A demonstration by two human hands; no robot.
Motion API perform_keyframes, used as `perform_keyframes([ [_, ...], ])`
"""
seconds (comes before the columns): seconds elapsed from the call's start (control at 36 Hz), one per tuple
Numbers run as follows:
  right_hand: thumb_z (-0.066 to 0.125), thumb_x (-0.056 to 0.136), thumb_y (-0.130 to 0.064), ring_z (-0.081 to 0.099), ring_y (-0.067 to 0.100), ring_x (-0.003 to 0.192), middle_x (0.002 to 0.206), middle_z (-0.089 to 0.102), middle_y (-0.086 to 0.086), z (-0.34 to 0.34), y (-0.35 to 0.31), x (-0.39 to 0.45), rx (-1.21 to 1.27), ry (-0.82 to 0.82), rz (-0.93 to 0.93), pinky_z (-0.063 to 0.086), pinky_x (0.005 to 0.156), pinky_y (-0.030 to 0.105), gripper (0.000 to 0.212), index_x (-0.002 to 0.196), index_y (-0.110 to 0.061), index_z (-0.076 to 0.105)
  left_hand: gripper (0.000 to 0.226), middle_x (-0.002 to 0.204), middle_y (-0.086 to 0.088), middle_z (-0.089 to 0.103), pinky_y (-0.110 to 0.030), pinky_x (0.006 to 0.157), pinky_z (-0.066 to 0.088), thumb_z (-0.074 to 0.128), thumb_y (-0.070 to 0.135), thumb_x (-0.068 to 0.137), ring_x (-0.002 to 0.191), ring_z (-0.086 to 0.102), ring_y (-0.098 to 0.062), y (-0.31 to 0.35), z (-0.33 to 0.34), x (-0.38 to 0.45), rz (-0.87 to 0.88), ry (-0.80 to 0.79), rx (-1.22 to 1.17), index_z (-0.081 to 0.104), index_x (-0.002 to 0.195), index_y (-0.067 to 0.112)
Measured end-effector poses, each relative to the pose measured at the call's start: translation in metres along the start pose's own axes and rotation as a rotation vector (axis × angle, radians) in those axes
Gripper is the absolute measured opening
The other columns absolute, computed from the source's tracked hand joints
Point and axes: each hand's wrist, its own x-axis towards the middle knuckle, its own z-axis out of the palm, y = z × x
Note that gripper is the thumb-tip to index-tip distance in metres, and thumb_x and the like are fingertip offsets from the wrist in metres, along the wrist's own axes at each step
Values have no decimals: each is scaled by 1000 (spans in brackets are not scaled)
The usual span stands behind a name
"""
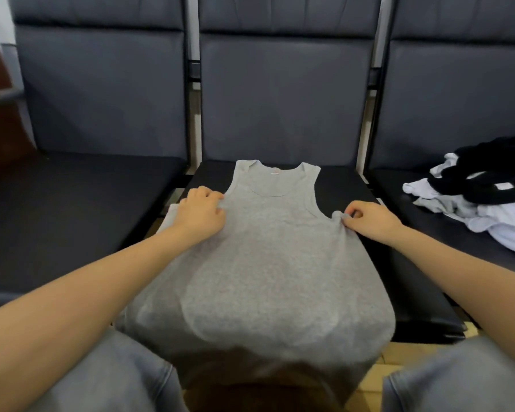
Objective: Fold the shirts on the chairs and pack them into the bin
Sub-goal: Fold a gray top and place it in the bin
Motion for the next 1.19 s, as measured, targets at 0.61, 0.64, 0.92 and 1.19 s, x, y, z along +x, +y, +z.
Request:
perform_keyframes([
  [0.61,45,97,-36,55,32,103,104,61,11,29,-35,77,-140,197,53,48,81,39,30,99,-11,62,24,107,-8,56,-44,90,47,44,32,95,104,52,-31,12,18,81,-208,-72,-103,60,91,14],
  [0.64,45,97,-41,56,33,103,98,59,11,30,-39,89,-117,197,52,46,78,39,34,93,-11,61,26,106,-8,58,-42,87,48,44,32,94,103,53,-31,12,21,93,-206,-74,-106,62,92,13],
  [0.92,54,81,-72,31,31,133,139,40,10,57,-65,183,-87,188,260,28,107,45,82,133,-10,50,75,138,-10,40,-42,105,27,53,72,80,132,32,-30,21,63,194,-328,-83,-95,51,133,20],
  [1.19,64,91,-20,57,20,87,93,59,7,40,-68,167,857,221,145,49,72,29,19,97,-3,57,32,110,-8,63,-36,89,52,59,28,93,101,61,-26,32,43,200,-423,-37,-1189,61,116,6],
])
